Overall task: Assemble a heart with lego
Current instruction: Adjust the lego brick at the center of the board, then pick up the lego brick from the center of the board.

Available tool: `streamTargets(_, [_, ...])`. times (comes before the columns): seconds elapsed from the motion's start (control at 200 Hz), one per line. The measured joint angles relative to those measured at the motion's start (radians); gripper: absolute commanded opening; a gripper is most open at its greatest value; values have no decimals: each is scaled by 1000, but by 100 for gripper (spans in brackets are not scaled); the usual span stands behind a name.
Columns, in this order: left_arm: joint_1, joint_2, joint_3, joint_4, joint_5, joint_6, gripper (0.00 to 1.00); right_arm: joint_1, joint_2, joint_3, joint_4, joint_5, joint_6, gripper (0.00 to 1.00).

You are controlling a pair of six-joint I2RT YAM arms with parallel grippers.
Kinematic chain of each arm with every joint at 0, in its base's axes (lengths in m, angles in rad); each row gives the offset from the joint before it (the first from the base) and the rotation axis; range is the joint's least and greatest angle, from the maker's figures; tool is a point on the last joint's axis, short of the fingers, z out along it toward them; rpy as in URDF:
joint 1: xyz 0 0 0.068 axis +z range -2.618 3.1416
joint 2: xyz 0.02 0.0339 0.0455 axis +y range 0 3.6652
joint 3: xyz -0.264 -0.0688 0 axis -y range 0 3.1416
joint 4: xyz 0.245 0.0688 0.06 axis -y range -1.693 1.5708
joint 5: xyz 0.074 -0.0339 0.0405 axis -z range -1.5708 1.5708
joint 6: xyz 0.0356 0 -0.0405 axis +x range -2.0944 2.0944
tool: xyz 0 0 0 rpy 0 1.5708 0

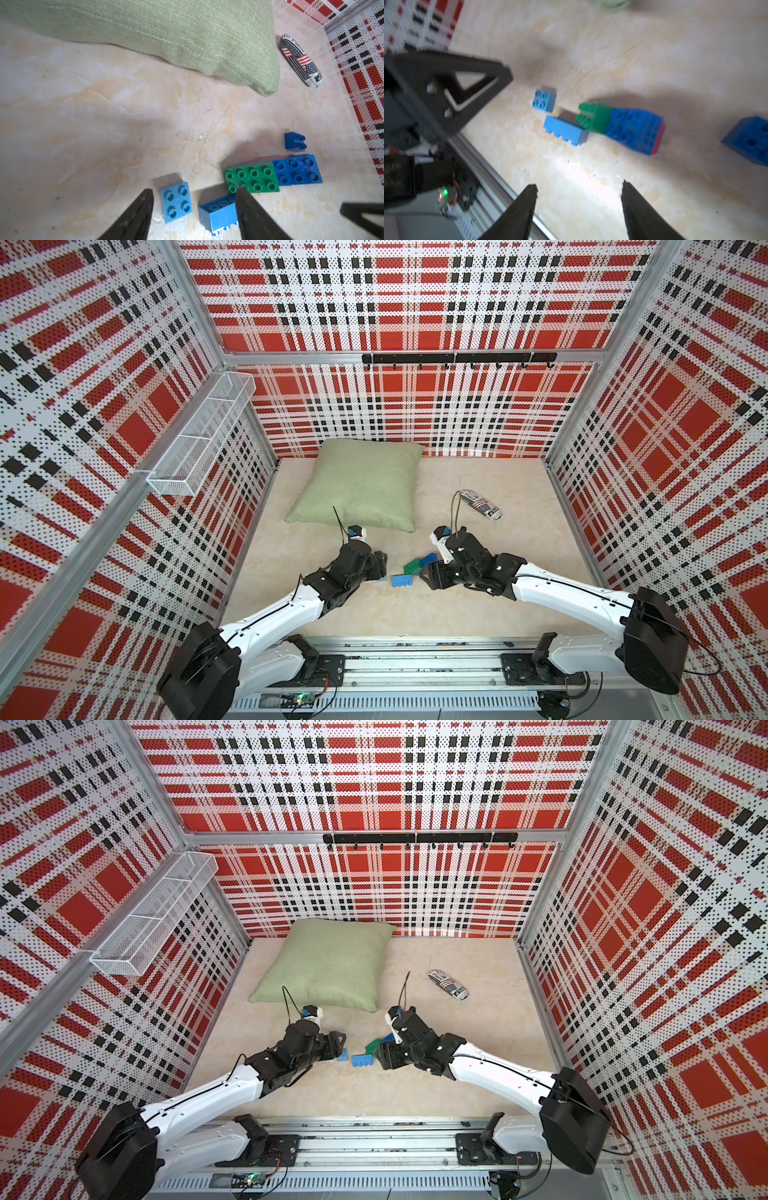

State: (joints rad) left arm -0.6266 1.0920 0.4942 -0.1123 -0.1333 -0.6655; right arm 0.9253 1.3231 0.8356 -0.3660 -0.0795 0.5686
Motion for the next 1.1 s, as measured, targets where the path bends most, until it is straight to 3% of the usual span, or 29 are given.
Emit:
streamTargets(0.155, [45, -39, -29, -1, -2, -12, 68, 115, 202, 172, -70, 82, -155, 65])
streamTargets(0.451, [96, -79, -46, -1, 5, -14, 68, 135, 472, 328, -133, 186, -419, 65])
streamTargets(0.867, [116, -80, -66, 7, 35, -15, 68, 132, 573, 398, -146, 238, -531, 59])
streamTargets(1.102, [116, -72, -87, 27, 55, -26, 68, 119, 594, 397, -145, 229, -549, 43])
